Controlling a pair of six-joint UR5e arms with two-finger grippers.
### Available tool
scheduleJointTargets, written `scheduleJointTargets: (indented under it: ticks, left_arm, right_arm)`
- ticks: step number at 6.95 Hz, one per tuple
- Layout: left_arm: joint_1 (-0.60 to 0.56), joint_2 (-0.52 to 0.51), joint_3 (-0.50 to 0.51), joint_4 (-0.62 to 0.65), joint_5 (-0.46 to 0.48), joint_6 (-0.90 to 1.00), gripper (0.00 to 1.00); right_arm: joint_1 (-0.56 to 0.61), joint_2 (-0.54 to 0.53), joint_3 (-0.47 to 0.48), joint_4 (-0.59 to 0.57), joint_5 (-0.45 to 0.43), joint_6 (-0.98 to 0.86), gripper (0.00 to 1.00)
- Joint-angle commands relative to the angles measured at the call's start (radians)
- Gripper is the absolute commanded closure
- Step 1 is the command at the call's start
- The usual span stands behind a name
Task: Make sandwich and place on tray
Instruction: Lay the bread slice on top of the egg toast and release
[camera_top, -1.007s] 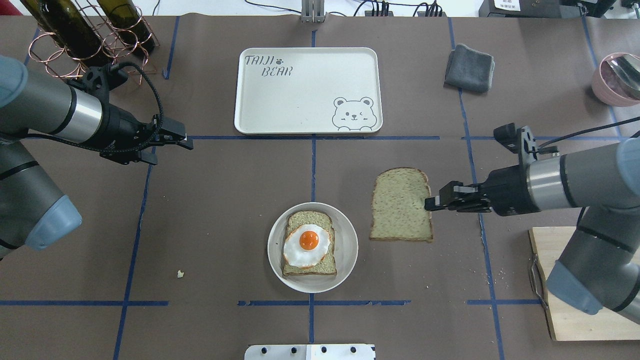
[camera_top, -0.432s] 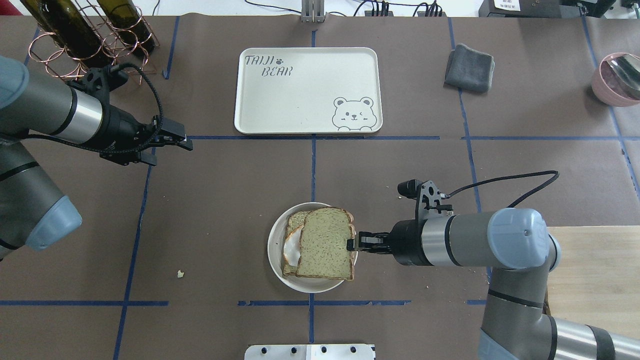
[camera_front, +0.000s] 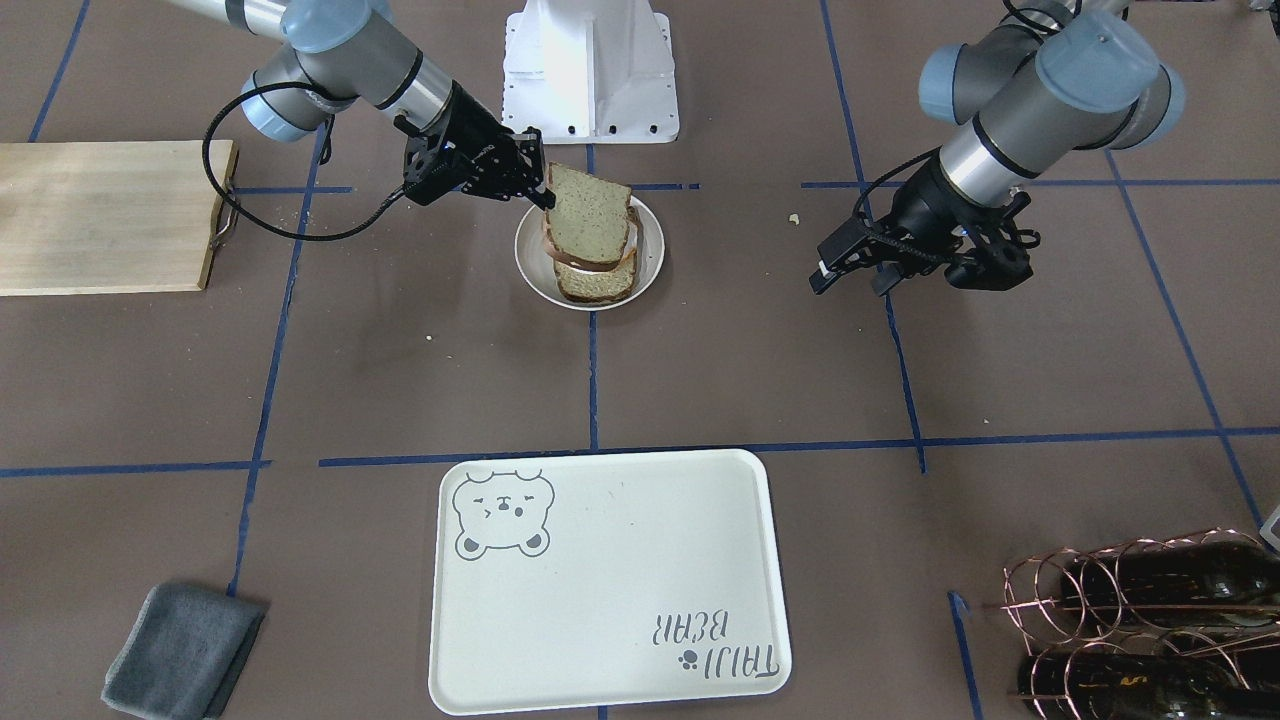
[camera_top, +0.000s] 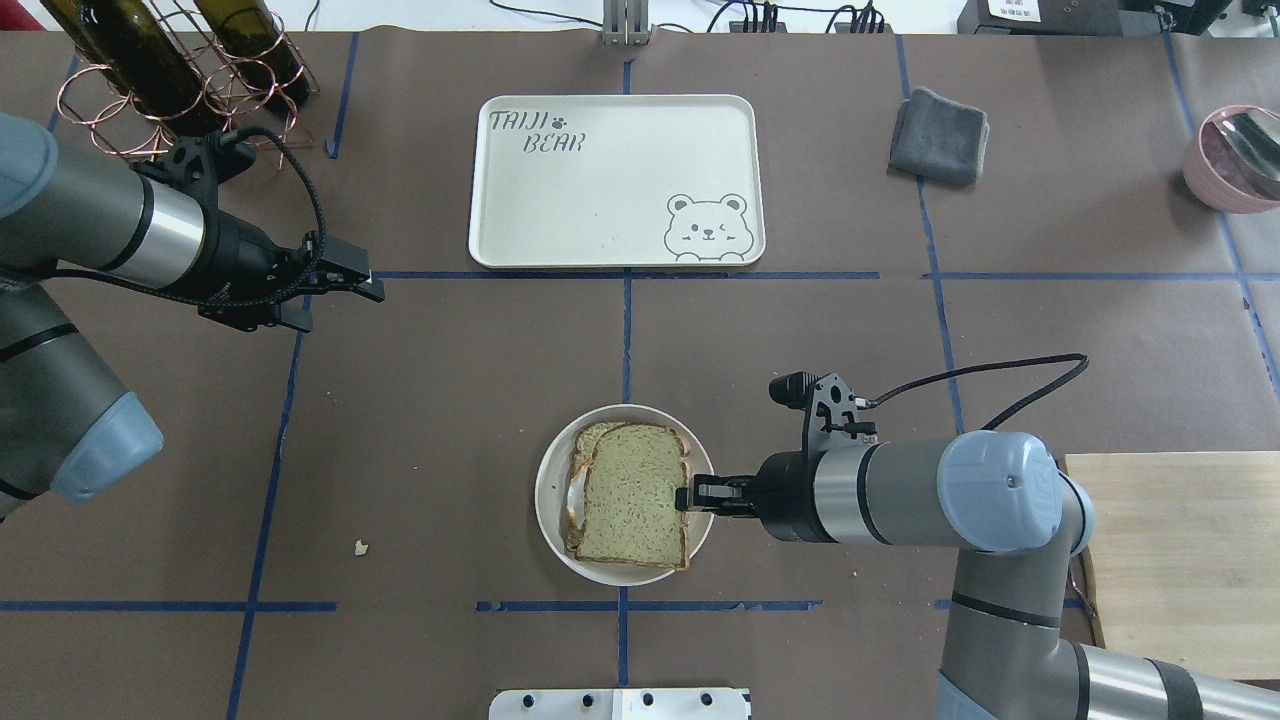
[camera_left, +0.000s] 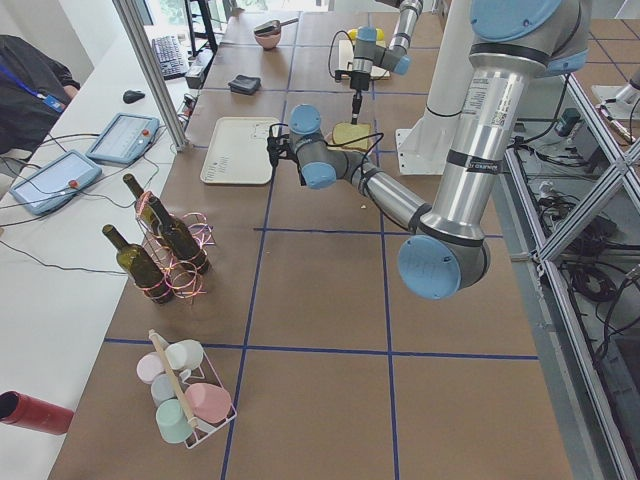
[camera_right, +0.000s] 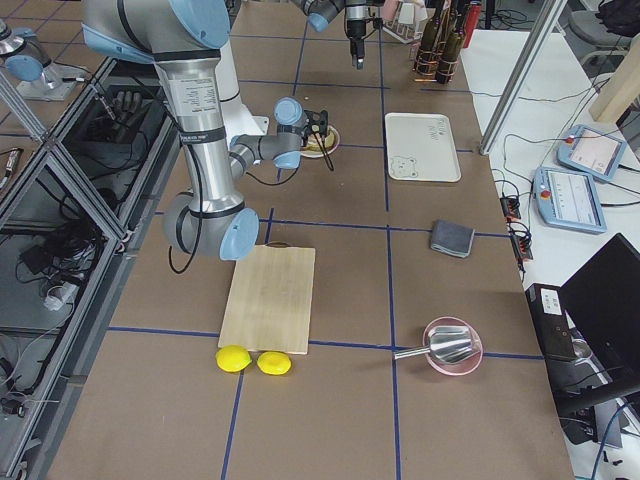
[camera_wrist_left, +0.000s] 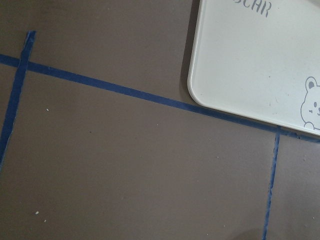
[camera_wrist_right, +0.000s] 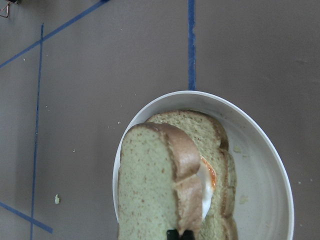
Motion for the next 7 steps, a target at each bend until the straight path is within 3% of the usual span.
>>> scheduleJointTargets:
  ticks: [1, 2, 3, 5, 6, 7]
  left_arm:
    - [0.004, 0.007, -0.001, -0.003, 0.025, 0.001, 0.00]
    - [0.006, 0.007, -0.001, -0.003, 0.025, 0.000, 0.00]
    - [0.009, 0.007, 0.001, -0.003, 0.025, 0.000, 0.00]
    - [0.031, -0.001, 0.001, -0.004, 0.027, 0.000, 0.00]
    - [0.071, -0.008, -0.001, -0.004, 0.037, -0.032, 0.00]
    - [0.170, -0.027, -0.013, -0.001, 0.145, -0.108, 0.00]
  right_arm:
    - [-0.001, 0.017, -0.022, -0.001, -0.007, -0.003, 1.00]
    - [-0.001, 0.017, -0.023, -0.001, -0.004, -0.004, 0.82]
    - [0.010, 0.015, -0.023, -0.002, -0.002, -0.006, 0.01]
    - [0.077, 0.007, -0.020, -0.002, 0.085, -0.009, 0.00]
    - [0.155, 0.006, -0.004, -0.066, 0.173, -0.009, 0.00]
    - [0.215, 0.004, 0.034, -0.214, 0.217, -0.016, 0.00]
